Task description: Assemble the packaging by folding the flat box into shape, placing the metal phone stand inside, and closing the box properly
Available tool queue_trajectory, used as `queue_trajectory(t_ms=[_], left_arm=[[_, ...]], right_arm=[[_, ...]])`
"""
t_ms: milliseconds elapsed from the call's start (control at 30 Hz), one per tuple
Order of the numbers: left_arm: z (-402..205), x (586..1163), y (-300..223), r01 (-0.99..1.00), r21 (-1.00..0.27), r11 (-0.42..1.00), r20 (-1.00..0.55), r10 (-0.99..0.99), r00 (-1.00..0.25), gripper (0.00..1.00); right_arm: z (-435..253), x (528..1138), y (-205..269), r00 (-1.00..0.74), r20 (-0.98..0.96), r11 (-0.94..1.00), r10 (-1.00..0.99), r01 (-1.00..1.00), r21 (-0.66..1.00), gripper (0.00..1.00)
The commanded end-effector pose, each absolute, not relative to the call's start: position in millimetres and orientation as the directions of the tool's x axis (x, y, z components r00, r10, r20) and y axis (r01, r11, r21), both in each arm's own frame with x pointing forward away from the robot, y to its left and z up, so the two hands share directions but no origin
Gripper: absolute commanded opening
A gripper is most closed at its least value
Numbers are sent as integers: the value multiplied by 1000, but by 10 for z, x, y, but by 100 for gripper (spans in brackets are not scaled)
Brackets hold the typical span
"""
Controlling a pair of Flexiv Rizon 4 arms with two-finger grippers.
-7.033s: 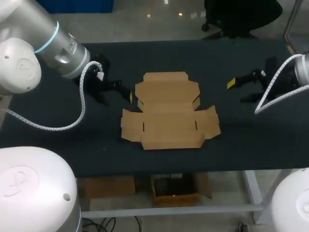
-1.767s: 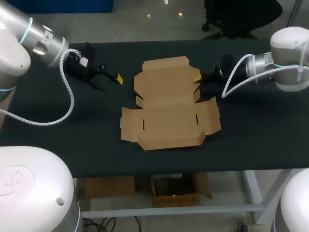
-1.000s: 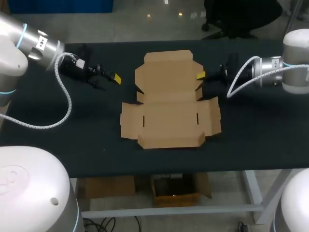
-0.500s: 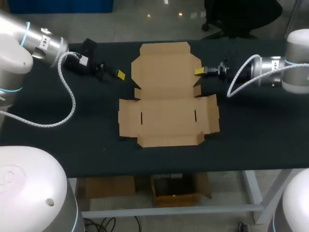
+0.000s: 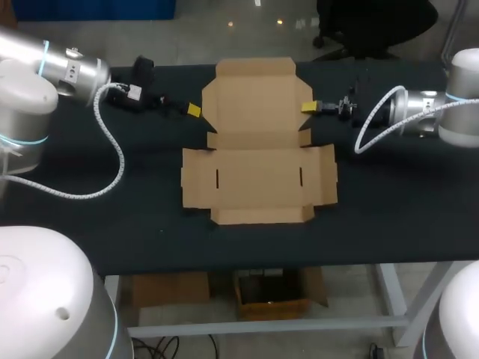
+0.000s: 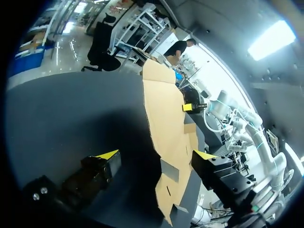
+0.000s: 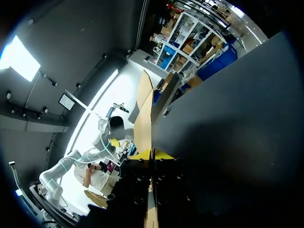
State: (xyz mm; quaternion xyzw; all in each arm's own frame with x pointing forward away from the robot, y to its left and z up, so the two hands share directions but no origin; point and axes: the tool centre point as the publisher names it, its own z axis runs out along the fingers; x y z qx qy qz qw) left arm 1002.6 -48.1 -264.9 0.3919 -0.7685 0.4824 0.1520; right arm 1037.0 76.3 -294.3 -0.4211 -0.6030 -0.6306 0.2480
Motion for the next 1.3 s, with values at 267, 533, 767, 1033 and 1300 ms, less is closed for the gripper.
queue_trajectory(t_ms=[267,533,767,1033,1300], left_arm=[[-2663,10254,-696,-716,-654,246,617,-374,-692,100],[-2690,10345,-792,-686,-690,228,621,-299,-724,84],[-2670,10382,-961,-671,-700,244,619,-262,-740,57],[-2625,10388,-1110,-650,-715,256,609,-228,-760,44],[-2610,10381,-1186,-641,-723,257,606,-209,-767,36]], right_arm=[[-2901,10484,821,-568,810,-160,146,794,586,0],[-2867,10518,854,-590,798,-172,123,779,603,0],[-2833,10551,883,-605,788,-181,112,768,615,0],[-2789,10570,905,-622,777,-188,100,755,629,0],[-2769,10587,919,-632,770,-193,90,747,636,0]])
